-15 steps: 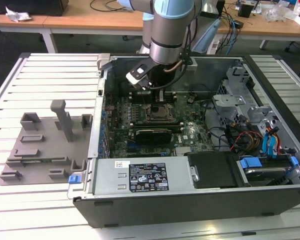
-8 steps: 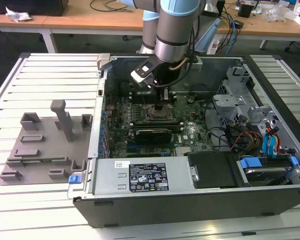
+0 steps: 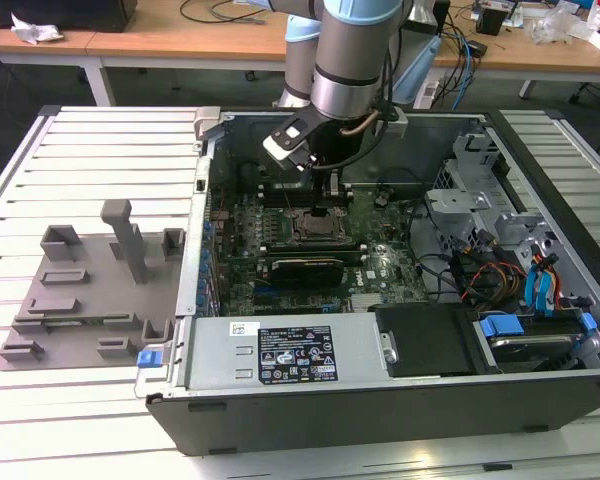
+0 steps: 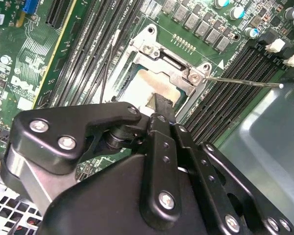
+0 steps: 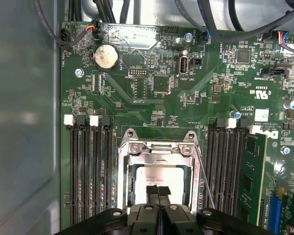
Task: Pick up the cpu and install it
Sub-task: 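Close the cpu cover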
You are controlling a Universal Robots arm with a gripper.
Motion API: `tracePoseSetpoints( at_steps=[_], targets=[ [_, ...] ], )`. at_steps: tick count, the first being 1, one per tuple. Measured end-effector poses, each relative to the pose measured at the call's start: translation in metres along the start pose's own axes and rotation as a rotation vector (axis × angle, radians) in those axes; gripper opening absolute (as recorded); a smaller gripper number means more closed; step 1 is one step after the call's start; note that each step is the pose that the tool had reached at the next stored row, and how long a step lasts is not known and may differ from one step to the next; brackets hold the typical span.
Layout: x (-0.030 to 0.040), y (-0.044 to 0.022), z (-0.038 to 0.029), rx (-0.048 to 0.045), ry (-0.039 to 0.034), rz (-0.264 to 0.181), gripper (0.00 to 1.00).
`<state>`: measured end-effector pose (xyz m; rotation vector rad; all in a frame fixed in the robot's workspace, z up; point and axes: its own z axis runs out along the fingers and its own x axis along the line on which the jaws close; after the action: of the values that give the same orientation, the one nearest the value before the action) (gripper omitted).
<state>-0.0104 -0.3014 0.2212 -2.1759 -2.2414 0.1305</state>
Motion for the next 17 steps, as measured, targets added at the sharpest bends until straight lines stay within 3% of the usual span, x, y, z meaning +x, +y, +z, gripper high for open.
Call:
tracePoseSetpoints(
  at_steps=[7, 17],
  targets=[
    [-0.0003, 0.0013, -0.0067, 0.0, 0.0001, 0.0, 0.11],
    [-0.0012, 0.0013, -0.0222, 0.0, -0.0004, 0.0, 0.11]
  ],
)
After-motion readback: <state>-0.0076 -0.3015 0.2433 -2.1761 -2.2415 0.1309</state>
